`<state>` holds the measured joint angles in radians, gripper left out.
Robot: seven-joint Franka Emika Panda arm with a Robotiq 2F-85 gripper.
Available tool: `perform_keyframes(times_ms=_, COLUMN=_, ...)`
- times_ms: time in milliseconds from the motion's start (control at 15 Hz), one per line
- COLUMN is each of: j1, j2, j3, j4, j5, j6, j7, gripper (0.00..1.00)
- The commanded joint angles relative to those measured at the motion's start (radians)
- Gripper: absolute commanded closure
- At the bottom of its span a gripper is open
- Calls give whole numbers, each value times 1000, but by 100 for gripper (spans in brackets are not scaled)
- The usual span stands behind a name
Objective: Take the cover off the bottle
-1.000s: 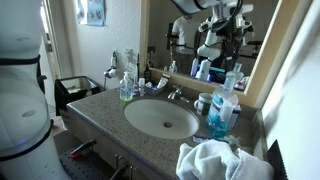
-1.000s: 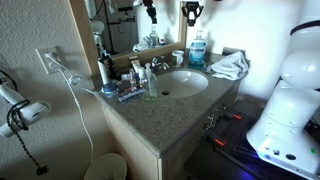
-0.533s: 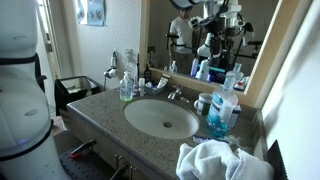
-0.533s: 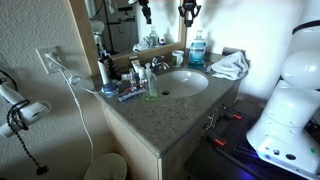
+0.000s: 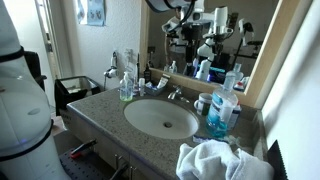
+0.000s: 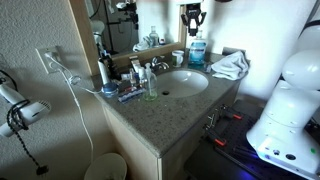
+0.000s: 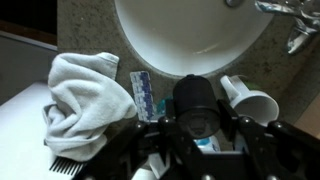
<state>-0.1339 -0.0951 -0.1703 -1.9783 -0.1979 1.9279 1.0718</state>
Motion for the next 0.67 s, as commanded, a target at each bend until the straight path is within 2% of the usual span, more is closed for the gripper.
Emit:
perform_keyframes(times_ms=0, j1=-12, j2=-166, j3=48, j4=-249, j5=-42, j6=56, j7=138, gripper=80)
perform_keyframes(times_ms=333, j1=-52, j2=-261, j3=74, j4=-468, j5=-54, j6=136, j7=282, gripper=80)
perform_keyframes(times_ms=600, j1=-114, j2=-266, j3=56, j4=-551, j5=-64, j6=233, j7=325, gripper=80)
